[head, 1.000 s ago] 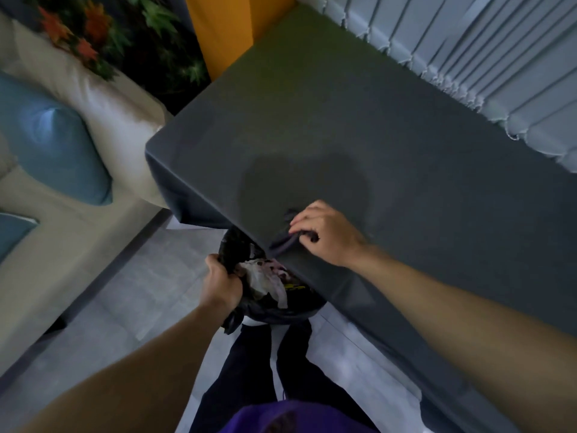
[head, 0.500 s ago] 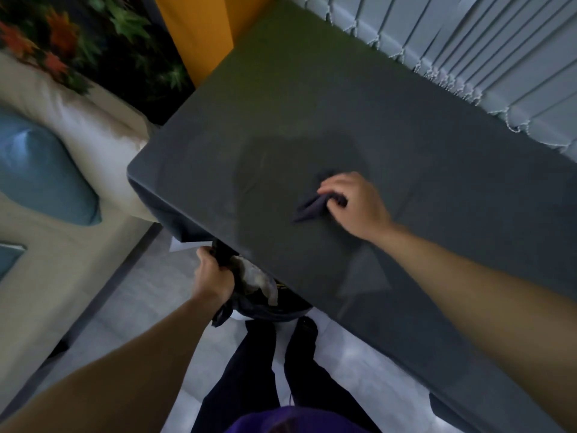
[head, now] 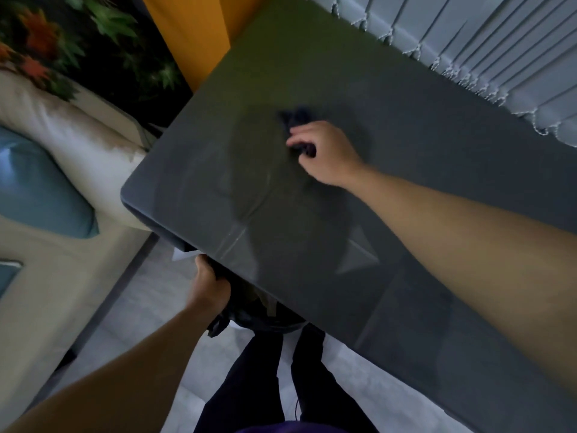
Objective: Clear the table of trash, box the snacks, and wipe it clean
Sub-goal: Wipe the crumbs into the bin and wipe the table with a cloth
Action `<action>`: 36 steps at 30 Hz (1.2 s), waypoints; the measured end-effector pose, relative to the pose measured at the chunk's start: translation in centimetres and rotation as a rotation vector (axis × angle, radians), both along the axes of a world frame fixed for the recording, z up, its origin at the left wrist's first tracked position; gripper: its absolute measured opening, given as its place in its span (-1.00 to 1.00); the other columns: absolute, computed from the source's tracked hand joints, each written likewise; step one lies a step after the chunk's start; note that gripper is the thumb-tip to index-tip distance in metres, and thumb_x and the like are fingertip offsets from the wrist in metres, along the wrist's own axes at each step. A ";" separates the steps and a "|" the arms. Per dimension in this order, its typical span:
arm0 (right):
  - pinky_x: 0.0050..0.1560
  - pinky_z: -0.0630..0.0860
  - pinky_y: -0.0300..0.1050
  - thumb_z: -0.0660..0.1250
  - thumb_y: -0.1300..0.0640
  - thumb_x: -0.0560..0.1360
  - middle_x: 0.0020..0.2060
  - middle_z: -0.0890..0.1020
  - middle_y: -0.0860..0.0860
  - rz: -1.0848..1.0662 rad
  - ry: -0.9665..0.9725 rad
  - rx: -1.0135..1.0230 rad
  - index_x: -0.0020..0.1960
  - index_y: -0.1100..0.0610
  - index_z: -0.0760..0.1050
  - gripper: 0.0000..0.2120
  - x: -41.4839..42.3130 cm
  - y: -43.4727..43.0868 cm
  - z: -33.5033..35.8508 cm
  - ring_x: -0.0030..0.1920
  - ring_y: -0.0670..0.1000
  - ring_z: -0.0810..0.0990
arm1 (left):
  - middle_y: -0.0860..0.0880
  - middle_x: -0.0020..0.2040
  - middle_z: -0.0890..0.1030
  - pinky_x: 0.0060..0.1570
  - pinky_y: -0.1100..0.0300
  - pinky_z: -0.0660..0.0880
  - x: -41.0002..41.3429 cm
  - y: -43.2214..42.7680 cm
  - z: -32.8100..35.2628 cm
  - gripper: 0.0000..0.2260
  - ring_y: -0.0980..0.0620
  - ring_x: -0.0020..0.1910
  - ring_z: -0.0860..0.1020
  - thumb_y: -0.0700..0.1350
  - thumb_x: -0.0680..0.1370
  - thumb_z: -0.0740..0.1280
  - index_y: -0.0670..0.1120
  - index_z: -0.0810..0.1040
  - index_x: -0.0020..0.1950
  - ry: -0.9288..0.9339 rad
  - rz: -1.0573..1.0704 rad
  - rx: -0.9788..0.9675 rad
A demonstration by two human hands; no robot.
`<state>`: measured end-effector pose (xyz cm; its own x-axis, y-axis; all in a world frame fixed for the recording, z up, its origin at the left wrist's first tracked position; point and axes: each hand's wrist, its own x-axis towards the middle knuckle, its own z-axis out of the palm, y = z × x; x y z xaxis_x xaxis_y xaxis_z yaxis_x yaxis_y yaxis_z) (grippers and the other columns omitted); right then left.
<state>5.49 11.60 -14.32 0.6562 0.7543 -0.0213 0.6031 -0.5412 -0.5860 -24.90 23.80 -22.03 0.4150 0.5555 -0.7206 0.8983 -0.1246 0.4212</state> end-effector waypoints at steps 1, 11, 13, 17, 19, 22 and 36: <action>0.28 0.43 -0.12 0.32 0.27 0.37 0.16 0.67 0.04 0.075 0.005 0.000 0.14 0.12 0.66 -0.64 -0.2 -0.2 0.0 0.20 0.06 0.56 | 0.06 -0.10 0.46 -0.04 -0.06 0.47 0.1 -0.1 0.1 -0.63 -0.06 -0.11 0.48 -0.22 0.49 0.18 0.08 0.15 0.20 -0.006 0.002 -0.001; 0.10 0.46 -0.12 0.38 0.32 0.30 0.04 0.70 0.03 0.010 -0.071 0.097 0.06 0.16 0.69 -0.65 -7.0 -1.9 -0.8 0.01 0.17 0.56 | -0.04 -0.10 0.52 0.00 -0.17 0.55 -0.4 -2.5 1.5 -0.70 -0.12 -0.11 0.54 -0.26 0.50 0.14 0.03 0.14 0.12 0.010 0.030 -0.005; 0.11 0.48 -0.10 0.39 0.33 0.30 0.03 0.70 0.02 0.174 -0.056 0.115 0.04 0.14 0.70 -0.67 -10.4 -2.9 -0.6 0.00 0.16 0.56 | -0.10 -0.09 0.54 -0.04 -0.18 0.55 -0.8 -3.2 1.7 -0.73 -0.15 -0.10 0.56 -0.28 0.51 0.14 -0.03 0.17 0.12 -0.009 0.042 0.005; 0.05 0.54 -0.09 0.41 0.30 0.35 0.06 0.69 -0.02 0.459 -0.034 0.097 0.06 0.12 0.70 -0.70 -15.7 -5.9 -0.5 0.04 0.12 0.54 | -0.17 -0.06 0.53 -0.05 -0.20 0.54 -1.9 -4.8 2.2 -0.75 -0.21 -0.08 0.54 -0.28 0.53 0.19 -0.09 0.18 0.11 -0.050 0.037 0.035; -0.02 0.56 -0.07 0.40 0.30 0.35 0.02 0.70 -0.04 0.519 0.013 0.083 0.02 0.12 0.70 -0.72 -16.8 -7.4 -0.3 0.01 0.09 0.54 | -0.20 -0.04 0.52 -0.03 -0.22 0.53 -2.6 -5.6 2.4 -0.75 -0.26 -0.05 0.54 -0.28 0.53 0.23 -0.11 0.20 0.11 -0.058 0.048 0.054; -0.01 0.54 -0.06 0.39 0.34 0.31 -0.10 0.72 -0.01 0.314 0.083 0.137 -0.05 0.13 0.70 -0.73 -16.1 -8.9 0.3 -0.08 0.09 0.60 | -0.16 -0.08 0.51 -0.03 -0.22 0.55 -3.5 -6.8 3.0 -0.74 -0.25 -0.08 0.54 -0.26 0.52 0.23 -0.08 0.19 0.10 -0.048 0.080 0.053; 0.02 0.49 -0.16 0.39 0.27 0.43 -0.06 0.63 -0.03 0.284 0.104 0.024 0.05 0.12 0.69 -0.77 -21.4 -13.6 0.0 -0.01 0.00 0.47 | -0.26 0.04 0.54 0.05 -0.24 0.55 -7.2 -10.3 4.7 -0.73 -0.28 0.00 0.54 -0.23 0.55 0.22 -0.11 0.18 0.18 -0.063 0.119 0.058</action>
<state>-15.92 -2.03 -14.28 0.4143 0.9083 -0.0579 0.6642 -0.3452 -0.6631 -32.08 13.53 -17.35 0.3874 0.6436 -0.6601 0.8800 -0.0447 0.4729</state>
